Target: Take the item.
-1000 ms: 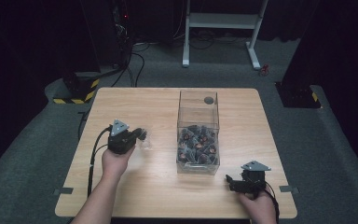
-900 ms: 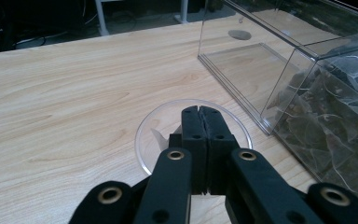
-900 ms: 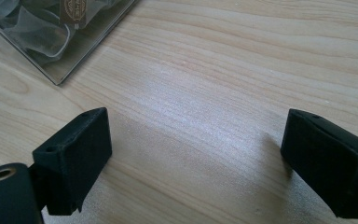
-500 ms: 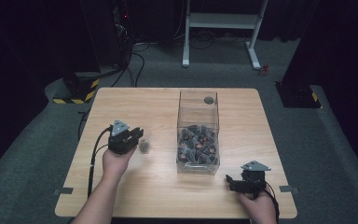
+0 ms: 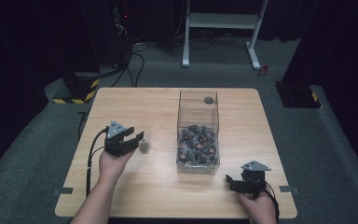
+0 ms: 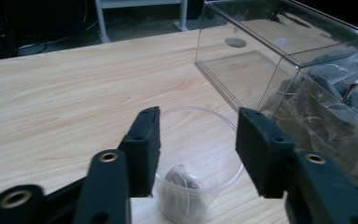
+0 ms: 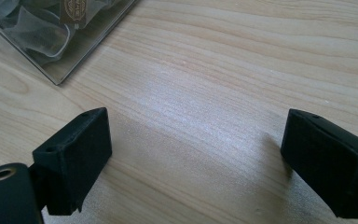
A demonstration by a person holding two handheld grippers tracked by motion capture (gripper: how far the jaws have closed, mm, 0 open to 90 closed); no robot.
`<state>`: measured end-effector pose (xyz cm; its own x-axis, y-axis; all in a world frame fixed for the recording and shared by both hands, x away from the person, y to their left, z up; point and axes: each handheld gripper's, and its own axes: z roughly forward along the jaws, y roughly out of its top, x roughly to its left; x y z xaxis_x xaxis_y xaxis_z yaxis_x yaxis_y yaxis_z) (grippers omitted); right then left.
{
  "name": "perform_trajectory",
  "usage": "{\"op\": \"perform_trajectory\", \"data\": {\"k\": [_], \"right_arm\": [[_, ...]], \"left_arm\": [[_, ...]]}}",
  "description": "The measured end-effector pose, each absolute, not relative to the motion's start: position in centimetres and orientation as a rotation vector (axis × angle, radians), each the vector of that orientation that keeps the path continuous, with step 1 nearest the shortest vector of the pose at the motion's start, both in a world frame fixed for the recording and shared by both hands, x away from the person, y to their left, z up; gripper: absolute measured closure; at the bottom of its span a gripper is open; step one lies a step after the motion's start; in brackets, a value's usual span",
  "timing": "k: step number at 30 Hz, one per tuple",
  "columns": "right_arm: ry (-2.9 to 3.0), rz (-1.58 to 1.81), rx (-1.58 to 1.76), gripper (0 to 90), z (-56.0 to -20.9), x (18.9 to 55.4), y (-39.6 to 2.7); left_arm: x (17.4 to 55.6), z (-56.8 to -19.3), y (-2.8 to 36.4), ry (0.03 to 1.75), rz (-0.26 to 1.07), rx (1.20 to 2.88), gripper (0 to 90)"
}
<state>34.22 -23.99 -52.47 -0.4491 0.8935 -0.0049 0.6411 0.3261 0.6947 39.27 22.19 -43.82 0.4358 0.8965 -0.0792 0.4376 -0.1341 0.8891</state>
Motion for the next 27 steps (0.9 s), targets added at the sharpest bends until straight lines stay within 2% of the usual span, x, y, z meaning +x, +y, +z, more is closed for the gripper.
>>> {"op": "perform_trajectory", "data": {"k": [7,18,25,27], "right_arm": [[2.209,0.889,1.359,8.4,-52.5,34.2,-24.0],[2.209,0.888,1.359,8.4,-52.5,34.2,-24.0],[2.209,0.889,1.359,8.4,-52.5,34.2,-24.0],[2.209,0.889,1.359,8.4,-52.5,34.2,-24.0]], "left_arm": [[38.2,-43.9,22.9,1.161,0.603,1.729,39.6],[36.5,-44.9,24.3,1.148,0.558,1.749,29.8],[35.6,-46.0,24.9,1.165,0.536,1.779,25.2],[35.2,-46.5,24.8,1.201,0.512,1.722,24.9]]}}
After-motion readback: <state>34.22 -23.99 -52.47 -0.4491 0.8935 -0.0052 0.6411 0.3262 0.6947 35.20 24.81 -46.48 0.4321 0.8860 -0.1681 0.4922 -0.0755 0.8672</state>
